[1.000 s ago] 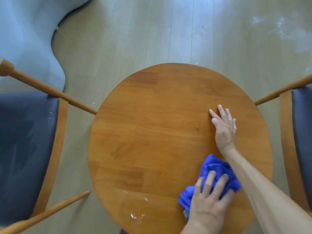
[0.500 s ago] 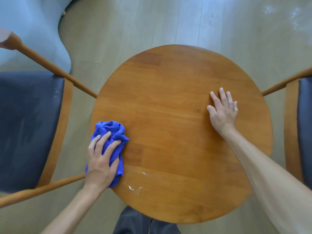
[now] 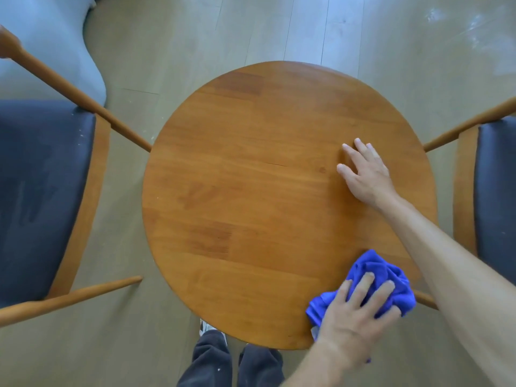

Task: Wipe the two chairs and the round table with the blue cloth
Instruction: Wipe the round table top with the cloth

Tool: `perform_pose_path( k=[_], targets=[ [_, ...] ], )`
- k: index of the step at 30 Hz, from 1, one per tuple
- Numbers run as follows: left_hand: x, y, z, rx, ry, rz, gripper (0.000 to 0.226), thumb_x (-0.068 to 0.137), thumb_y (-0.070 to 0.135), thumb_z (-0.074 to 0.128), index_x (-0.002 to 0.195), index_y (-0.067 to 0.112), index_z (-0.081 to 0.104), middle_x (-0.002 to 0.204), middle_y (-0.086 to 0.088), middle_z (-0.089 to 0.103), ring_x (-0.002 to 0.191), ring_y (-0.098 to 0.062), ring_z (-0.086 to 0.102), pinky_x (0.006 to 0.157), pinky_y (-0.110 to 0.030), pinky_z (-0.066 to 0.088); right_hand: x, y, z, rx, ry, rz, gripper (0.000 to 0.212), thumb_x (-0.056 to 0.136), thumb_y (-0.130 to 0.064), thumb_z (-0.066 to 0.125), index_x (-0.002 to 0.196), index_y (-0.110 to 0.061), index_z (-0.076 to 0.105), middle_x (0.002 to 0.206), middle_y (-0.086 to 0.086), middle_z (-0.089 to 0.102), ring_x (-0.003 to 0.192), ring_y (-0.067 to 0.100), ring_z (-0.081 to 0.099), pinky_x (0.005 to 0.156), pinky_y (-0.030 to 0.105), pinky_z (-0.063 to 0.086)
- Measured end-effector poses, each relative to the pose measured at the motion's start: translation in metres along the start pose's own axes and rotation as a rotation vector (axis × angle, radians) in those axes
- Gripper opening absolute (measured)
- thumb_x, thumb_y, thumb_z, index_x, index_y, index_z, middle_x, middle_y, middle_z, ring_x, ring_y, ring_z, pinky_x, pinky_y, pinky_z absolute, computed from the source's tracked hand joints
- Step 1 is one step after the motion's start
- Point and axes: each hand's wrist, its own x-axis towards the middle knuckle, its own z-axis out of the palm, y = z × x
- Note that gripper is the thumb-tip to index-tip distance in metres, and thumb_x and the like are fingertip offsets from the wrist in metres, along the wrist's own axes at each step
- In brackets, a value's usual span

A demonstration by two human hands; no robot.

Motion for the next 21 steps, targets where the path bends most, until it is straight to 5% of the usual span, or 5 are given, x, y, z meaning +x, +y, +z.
perform_pose_path(
  k=[3, 6, 12, 16, 21],
  targets=[
    [-0.01, -0.047, -0.016, -0.164, 0.105, 0.0, 0.026, 0.092, 0.021, 0.049, 0.098, 0.032, 0.072, 0.131, 0.002, 0.062, 0.12, -0.027, 0.057, 0.09, -0.037, 0.05, -0.021, 0.009, -0.002, 0.127, 0.076, 0.011, 0.051, 0.099, -0.034, 0.045, 0.148, -0.025, 0.034, 0.16, -0.002, 0.019, 0.148, 0.017, 0.009, 0.119, 0.037, 0.01],
    [-0.035, -0.126, -0.045, -0.122, 0.23, -0.133, 0.032, 0.078, 0.015, 0.057, 0.105, 0.02, 0.074, 0.131, -0.009, 0.061, 0.121, -0.035, 0.054, 0.092, -0.044, 0.05, -0.051, 0.022, 0.004, 0.14, 0.131, 0.056, 0.05, 0.099, -0.032, 0.046, 0.147, -0.021, 0.037, 0.159, 0.001, 0.021, 0.148, 0.018, 0.011, 0.119, 0.039, 0.012],
    [-0.085, -0.272, -0.101, 0.053, 0.354, -0.764, 0.042, 0.082, 0.021, 0.05, 0.117, 0.004, 0.067, 0.138, -0.022, 0.048, 0.121, -0.051, 0.039, 0.109, -0.053, 0.029, -0.093, 0.04, 0.015, 0.15, 0.263, 0.109, 0.048, 0.098, -0.03, 0.047, 0.145, -0.019, 0.04, 0.159, -0.001, 0.022, 0.148, 0.016, 0.01, 0.119, 0.041, 0.013],
    [-0.061, -0.234, -0.083, 0.11, 0.408, -0.864, 0.034, 0.078, 0.002, 0.065, 0.113, 0.002, 0.067, 0.135, -0.023, 0.051, 0.12, -0.053, 0.042, 0.097, -0.059, 0.038, -0.116, 0.02, 0.028, 0.288, 0.291, 0.109, 0.048, 0.099, -0.03, 0.047, 0.145, -0.022, 0.039, 0.158, -0.006, 0.023, 0.147, 0.01, 0.01, 0.119, 0.035, 0.014],
    [-0.019, -0.104, -0.051, -0.113, 0.221, -0.604, 0.054, 0.066, 0.011, 0.079, 0.119, 0.015, 0.067, 0.14, -0.014, 0.051, 0.129, -0.043, 0.042, 0.09, -0.055, 0.046, -0.146, -0.034, 0.057, 0.425, 0.291, 0.022, 0.046, 0.1, -0.027, 0.045, 0.145, -0.023, 0.04, 0.152, -0.017, 0.022, 0.144, 0.002, 0.011, 0.115, 0.023, 0.012]
  ],
)
